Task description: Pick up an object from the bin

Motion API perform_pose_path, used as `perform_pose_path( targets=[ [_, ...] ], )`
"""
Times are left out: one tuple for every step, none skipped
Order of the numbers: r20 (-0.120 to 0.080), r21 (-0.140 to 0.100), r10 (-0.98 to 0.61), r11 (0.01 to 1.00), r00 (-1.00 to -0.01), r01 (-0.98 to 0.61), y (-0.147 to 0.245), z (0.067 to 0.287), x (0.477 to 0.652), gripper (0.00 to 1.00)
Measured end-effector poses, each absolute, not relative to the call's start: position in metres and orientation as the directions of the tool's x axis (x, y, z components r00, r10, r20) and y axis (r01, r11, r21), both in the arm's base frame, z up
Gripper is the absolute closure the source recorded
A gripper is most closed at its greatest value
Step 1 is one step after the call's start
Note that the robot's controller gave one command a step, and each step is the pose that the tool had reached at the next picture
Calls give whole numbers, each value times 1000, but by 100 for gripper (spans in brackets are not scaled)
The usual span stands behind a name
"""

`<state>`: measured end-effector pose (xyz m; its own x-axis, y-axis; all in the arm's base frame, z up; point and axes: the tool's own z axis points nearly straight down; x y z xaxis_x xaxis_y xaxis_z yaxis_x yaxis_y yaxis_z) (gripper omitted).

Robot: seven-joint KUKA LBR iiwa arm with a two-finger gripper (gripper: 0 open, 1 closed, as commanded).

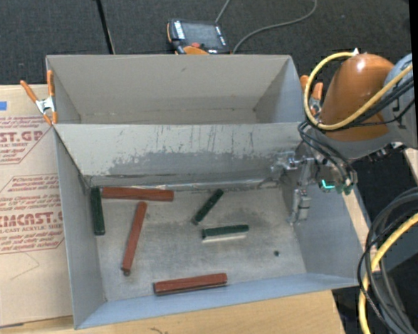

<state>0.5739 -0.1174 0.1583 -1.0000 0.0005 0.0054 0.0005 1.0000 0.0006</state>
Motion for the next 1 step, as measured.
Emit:
perform_pose_path(
  targets=[
    [4, 4, -206, 979, -979, -206, -32, 67, 549, 0]
  ],
)
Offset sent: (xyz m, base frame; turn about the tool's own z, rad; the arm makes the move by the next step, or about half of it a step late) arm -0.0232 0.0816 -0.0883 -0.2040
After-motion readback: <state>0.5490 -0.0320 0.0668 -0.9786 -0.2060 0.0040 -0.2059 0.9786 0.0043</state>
